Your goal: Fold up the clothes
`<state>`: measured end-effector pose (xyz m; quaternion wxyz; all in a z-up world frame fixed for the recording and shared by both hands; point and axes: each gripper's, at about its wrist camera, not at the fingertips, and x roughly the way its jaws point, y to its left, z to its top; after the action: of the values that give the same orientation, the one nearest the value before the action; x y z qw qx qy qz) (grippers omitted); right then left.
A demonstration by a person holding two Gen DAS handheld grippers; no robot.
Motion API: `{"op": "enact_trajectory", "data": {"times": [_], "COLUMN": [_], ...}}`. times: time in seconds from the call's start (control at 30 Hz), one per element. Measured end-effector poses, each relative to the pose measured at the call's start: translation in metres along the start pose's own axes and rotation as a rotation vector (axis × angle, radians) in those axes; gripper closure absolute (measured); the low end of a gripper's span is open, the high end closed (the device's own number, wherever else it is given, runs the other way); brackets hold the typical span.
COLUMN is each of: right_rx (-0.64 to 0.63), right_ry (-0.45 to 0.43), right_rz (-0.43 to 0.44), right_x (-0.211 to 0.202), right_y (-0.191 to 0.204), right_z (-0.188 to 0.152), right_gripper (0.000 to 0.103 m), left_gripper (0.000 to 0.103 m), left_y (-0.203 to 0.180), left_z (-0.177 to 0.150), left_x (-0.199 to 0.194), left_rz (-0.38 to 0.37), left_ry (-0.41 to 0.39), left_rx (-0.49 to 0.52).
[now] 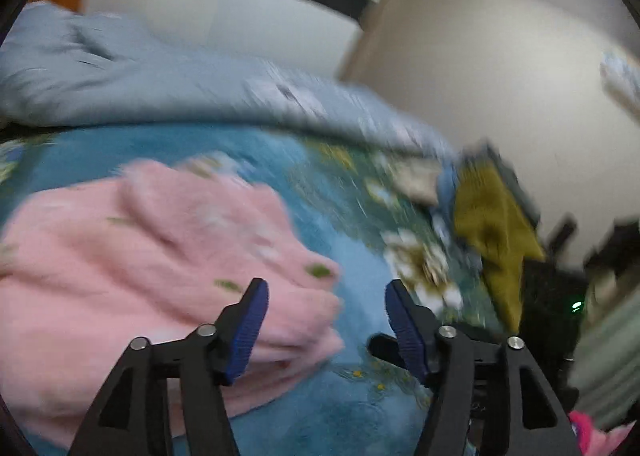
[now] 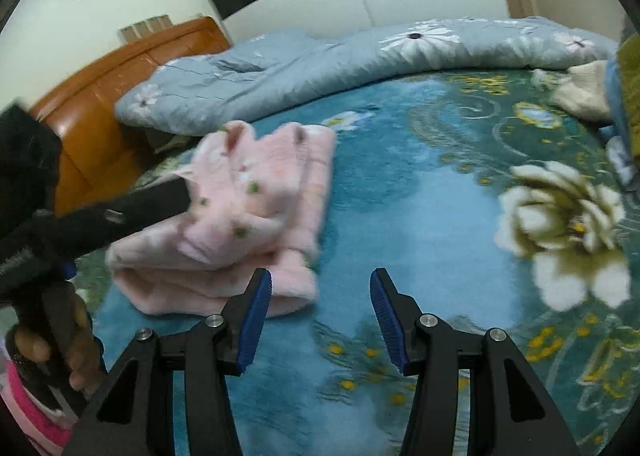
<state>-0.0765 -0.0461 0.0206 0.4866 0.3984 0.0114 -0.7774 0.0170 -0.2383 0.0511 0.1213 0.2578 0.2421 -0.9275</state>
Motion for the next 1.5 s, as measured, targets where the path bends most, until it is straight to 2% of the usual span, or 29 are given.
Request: {"op": "enact_trajectory", "data": {"times": [0.03, 0.1, 0.13, 0.2, 0.27, 0.37, 0.47, 0.57, 0.67, 0.73, 0.8, 0.83, 0.9, 1.0, 1.07, 1.2, 1.23, 1.33, 1.43, 1.5], "right_rx": [-0.014, -0.065, -0.088, -0.130, -0.151, -0.175, -0.217, -0.254, -0.283, -0.313, -0.319, -0.308, -0.280, -0.254, -0.238, -0.171, -0.132, -0.006, 0.102, 0.123], "right_ry": [-0.005, -0.025, -0.032, -0.045, -0.057, -0.025, 0.026, 0.057, 0.067, 0.057, 0.093, 0.117, 0.158, 0.119, 0.084, -0.040, -0.044, 0.042, 0.088, 0.050], "right_rz": [0.020, 0.041, 0.040, 0.035, 0.021, 0.047, 0.053, 0.056, 0.066, 0.043, 0.019, 0.024, 0.047, 0.023, 0.002, -0.152, -0.180, -0.219, -0.168, -0.107], "right_x": [0.001, 0.005, 0.007, 0.013, 0.021, 0.044, 0.068, 0.085, 0.094, 0.097, 0.108, 0.113, 0.121, 0.114, 0.108, 0.085, 0.085, 0.107, 0.115, 0.102], "right_y": [0.005, 0.022, 0.028, 0.039, 0.046, 0.056, 0.070, 0.084, 0.097, 0.105, 0.110, 0.111, 0.113, 0.115, 0.117, 0.086, 0.071, 0.028, 0.004, 0.003], "right_z": [0.003, 0.012, 0.017, 0.028, 0.042, 0.065, 0.080, 0.085, 0.088, 0.090, 0.092, 0.092, 0.090, 0.095, 0.099, 0.129, 0.134, 0.132, 0.123, 0.124], "right_gripper": [0.048, 0.045, 0.045, 0.045, 0.044, 0.044, 0.044, 0.044, 0.044, 0.044, 0.045, 0.048, 0.083, 0.093, 0.094, 0.095, 0.095, 0.095, 0.094, 0.094], "left_gripper": [0.032, 0.031, 0.027, 0.025, 0.025, 0.025, 0.024, 0.020, 0.015, 0.013, 0.013, 0.013, 0.012, 0.012, 0.012, 0.012, 0.011, 0.009, 0.009, 0.009], "left_y": [0.012, 0.041, 0.056, 0.086, 0.115, 0.141, 0.151, 0.154, 0.167, 0.177, 0.181, 0.182, 0.184, 0.185, 0.185, 0.185, 0.185, 0.181, 0.181, 0.183], "left_z": [0.000, -0.003, -0.004, -0.009, -0.019, -0.036, -0.049, -0.056, -0.068, -0.073, -0.074, -0.074, -0.074, -0.074, -0.075, -0.075, -0.075, -0.075, -0.077, -0.077], "left_x": [-0.012, -0.037, -0.045, -0.051, -0.052, -0.048, -0.042, -0.045, -0.050, -0.052, -0.052, -0.052, -0.052, -0.053, -0.054, -0.052, -0.052, -0.049, -0.050, -0.051], "left_rz": [0.065, 0.242, 0.318, 0.438, 0.485, 0.436, 0.383, 0.334, 0.275, 0.222, 0.196, 0.188, 0.172, 0.152, 0.142, 0.136, 0.133, 0.118, 0.110, 0.099], "left_ry": [-0.056, -0.159, -0.179, -0.161, -0.132, -0.104, -0.085, -0.102, -0.118, -0.122, -0.125, -0.126, -0.128, -0.129, -0.128, -0.118, -0.115, -0.102, -0.103, -0.103], "left_rx": [-0.031, -0.101, -0.136, -0.202, -0.297, -0.411, -0.436, -0.415, -0.447, -0.487, -0.498, -0.498, -0.498, -0.502, -0.503, -0.495, -0.491, -0.465, -0.465, -0.478]}}
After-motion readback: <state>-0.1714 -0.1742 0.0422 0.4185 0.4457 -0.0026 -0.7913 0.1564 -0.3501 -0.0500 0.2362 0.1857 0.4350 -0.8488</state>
